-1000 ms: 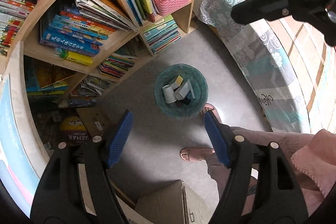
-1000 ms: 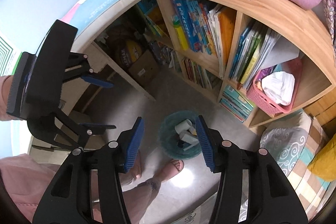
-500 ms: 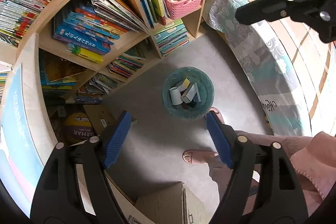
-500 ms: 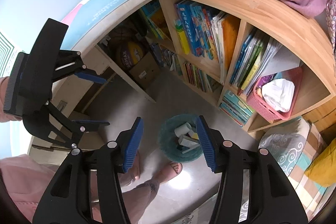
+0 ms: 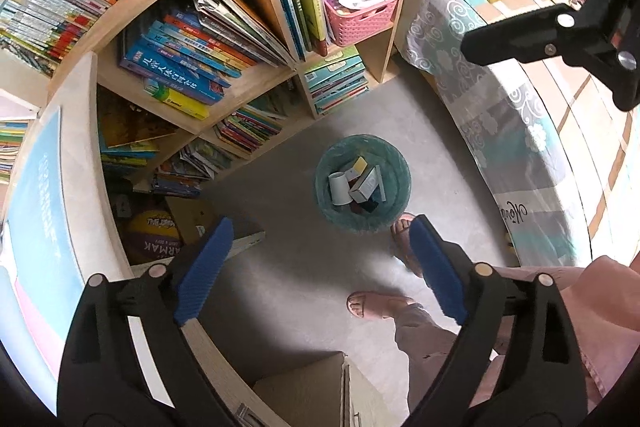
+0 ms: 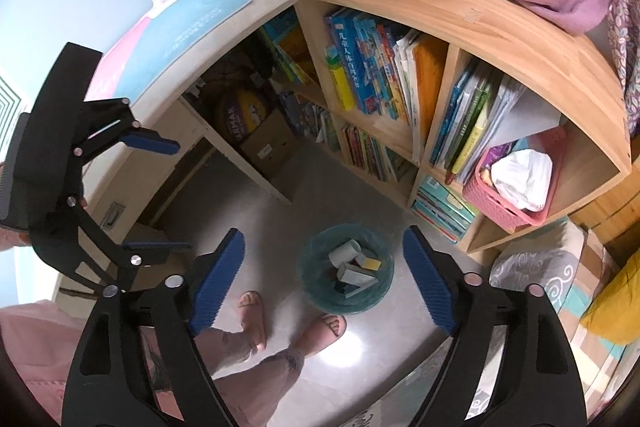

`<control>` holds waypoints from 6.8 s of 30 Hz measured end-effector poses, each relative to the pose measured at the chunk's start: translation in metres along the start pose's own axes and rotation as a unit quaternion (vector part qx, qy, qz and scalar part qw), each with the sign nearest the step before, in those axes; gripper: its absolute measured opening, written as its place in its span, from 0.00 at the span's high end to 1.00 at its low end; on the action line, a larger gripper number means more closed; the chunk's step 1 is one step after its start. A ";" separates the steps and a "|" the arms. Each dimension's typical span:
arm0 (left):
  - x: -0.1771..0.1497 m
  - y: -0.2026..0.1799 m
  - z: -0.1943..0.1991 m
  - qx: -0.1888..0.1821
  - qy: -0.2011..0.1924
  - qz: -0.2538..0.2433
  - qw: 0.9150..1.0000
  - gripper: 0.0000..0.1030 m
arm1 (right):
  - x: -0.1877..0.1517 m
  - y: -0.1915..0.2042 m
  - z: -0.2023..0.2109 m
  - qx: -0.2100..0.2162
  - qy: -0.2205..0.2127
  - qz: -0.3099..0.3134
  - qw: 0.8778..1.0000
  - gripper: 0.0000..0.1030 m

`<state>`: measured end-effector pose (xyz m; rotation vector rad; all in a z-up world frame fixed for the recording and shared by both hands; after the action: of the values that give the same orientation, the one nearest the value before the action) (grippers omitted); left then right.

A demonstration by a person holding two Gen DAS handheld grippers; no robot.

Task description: Collect trash

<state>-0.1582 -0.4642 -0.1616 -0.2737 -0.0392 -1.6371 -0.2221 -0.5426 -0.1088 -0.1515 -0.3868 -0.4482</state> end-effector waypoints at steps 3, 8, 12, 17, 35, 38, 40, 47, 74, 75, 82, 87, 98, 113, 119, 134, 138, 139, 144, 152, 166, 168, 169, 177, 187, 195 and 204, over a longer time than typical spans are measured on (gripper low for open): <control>-0.003 0.000 0.004 0.001 -0.006 0.007 1.000 0.09 | -0.003 0.000 0.003 -0.004 -0.002 -0.006 1.000 0.14; -0.009 -0.003 0.012 0.006 -0.016 0.017 1.000 0.07 | -0.009 -0.002 0.007 -0.004 0.002 -0.026 1.000 0.13; -0.015 -0.004 0.019 0.011 -0.028 0.031 0.999 0.07 | -0.011 -0.002 0.012 -0.001 0.000 -0.038 0.999 0.12; -0.024 0.002 0.037 0.028 -0.056 0.064 0.996 0.07 | -0.006 0.003 0.018 -0.013 -0.005 -0.032 0.999 0.12; -0.118 0.061 0.110 0.125 -0.132 0.269 0.946 0.07 | 0.048 0.098 0.022 0.038 -0.028 0.063 0.997 0.12; -0.140 0.065 0.119 0.137 -0.138 0.292 0.936 0.07 | 0.055 0.124 0.018 0.048 -0.029 0.097 0.994 0.11; -0.154 0.069 0.124 0.147 -0.141 0.310 0.929 0.07 | 0.059 0.141 0.017 0.057 -0.031 0.119 0.991 0.11; -0.201 0.081 0.142 0.152 -0.166 0.386 0.895 0.07 | 0.077 0.205 0.018 0.093 -0.040 0.184 0.978 0.11; -0.360 0.095 0.181 0.204 -0.211 0.618 0.730 0.07 | 0.103 0.398 0.015 0.196 -0.039 0.364 0.910 0.11; -0.365 0.095 0.182 0.206 -0.212 0.623 0.724 0.07 | 0.102 0.402 0.015 0.197 -0.040 0.369 0.907 0.11; -0.392 0.092 0.187 0.212 -0.226 0.657 0.688 0.07 | 0.097 0.428 0.019 0.211 -0.039 0.396 0.893 0.11; -0.411 0.087 0.192 0.232 -0.228 0.677 0.660 0.07 | 0.092 0.445 0.022 0.218 -0.041 0.415 0.883 0.11; -0.448 0.063 0.194 0.247 -0.233 0.722 0.603 0.07 | 0.073 0.474 0.029 0.232 -0.042 0.450 0.861 0.11; -0.463 0.051 0.191 0.247 -0.236 0.733 0.588 0.07 | 0.065 0.489 0.038 0.238 -0.049 0.460 0.854 0.11; -0.464 0.049 0.191 0.248 -0.236 0.734 0.587 0.07 | 0.064 0.490 0.040 0.239 -0.052 0.463 0.852 0.11; -0.464 0.049 0.194 0.252 -0.235 0.733 0.587 0.07 | 0.066 0.491 0.042 0.238 -0.054 0.464 0.852 0.11; -0.464 0.050 0.194 0.251 -0.234 0.734 0.586 0.07 | 0.066 0.492 0.041 0.238 -0.055 0.463 0.852 0.11; -0.464 0.050 0.194 0.251 -0.235 0.734 0.586 0.07 | 0.067 0.491 0.041 0.238 -0.055 0.463 0.852 0.11; -0.463 0.051 0.192 0.252 -0.234 0.732 0.588 0.07 | 0.066 0.491 0.041 0.238 -0.053 0.463 0.852 0.11; -0.463 0.053 0.191 0.252 -0.234 0.732 0.588 0.07 | 0.068 0.492 0.040 0.238 -0.053 0.462 0.853 0.11; -0.464 0.053 0.191 0.253 -0.230 0.732 0.589 0.07 | 0.072 0.492 0.038 0.239 -0.051 0.460 0.854 0.11; -0.465 0.053 0.191 0.254 -0.230 0.732 0.589 0.07 | 0.071 0.491 0.038 0.240 -0.050 0.460 0.853 0.12; -0.464 0.053 0.191 0.254 -0.230 0.732 0.589 0.07 | 0.071 0.491 0.039 0.240 -0.051 0.460 0.853 0.11; -0.467 0.050 0.190 0.254 -0.233 0.731 0.589 0.07 | 0.071 0.491 0.038 0.240 -0.051 0.459 0.854 0.11; -0.466 0.049 0.192 0.262 -0.226 0.726 0.595 0.07 | 0.071 0.491 0.039 0.239 -0.052 0.455 0.856 0.11; -0.467 0.051 0.191 0.265 -0.218 0.725 0.597 0.07 | 0.070 0.491 0.039 0.236 -0.053 0.452 0.858 0.12; -0.467 0.053 0.189 0.260 -0.221 0.725 0.598 0.07 | 0.072 0.491 0.037 0.235 -0.053 0.450 0.860 0.11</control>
<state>-0.0493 0.0234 -0.0794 -0.1442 -0.5282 0.1737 0.0457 -0.1243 -0.0747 0.1279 -0.4758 0.5911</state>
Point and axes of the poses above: each gripper's, at about its wrist camera, not at the fingertips, and z roughly against the way its jaws point, y to its left, x to its top, the point moved 6 cm from there along -z, roughly the way its jaws point, and after that the axes turned 13 degrees about -x, right-handed, at the moved point
